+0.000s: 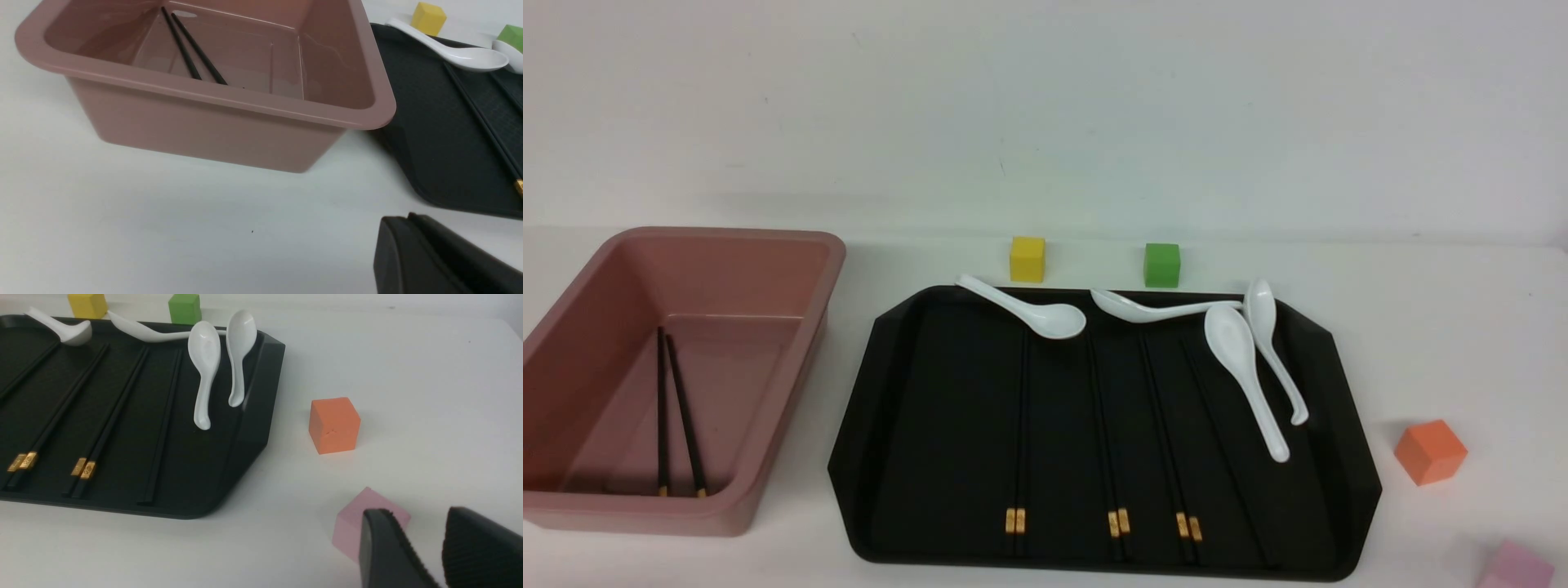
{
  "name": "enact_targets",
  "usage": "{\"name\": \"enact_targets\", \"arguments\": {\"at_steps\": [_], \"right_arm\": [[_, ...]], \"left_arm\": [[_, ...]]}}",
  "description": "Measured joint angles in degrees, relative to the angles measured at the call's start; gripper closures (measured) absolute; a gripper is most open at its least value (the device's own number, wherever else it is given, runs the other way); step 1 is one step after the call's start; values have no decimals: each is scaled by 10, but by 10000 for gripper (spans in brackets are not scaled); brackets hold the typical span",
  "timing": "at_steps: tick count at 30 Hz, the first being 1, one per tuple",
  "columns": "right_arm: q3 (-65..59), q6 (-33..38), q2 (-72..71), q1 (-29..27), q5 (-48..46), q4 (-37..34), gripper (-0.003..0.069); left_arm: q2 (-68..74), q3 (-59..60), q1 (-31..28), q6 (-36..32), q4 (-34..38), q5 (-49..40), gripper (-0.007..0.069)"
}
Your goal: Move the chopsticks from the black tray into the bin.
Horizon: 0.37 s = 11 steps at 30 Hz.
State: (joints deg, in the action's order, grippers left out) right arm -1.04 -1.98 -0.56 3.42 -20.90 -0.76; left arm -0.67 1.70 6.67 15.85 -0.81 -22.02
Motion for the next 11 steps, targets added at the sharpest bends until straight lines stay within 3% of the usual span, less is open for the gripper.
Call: {"name": "enact_targets", "arguments": {"at_steps": [11], "right_arm": [[0, 0, 0, 0, 0, 0, 419]], "left_arm": [[0, 0, 0, 0, 0, 0, 586]]}}
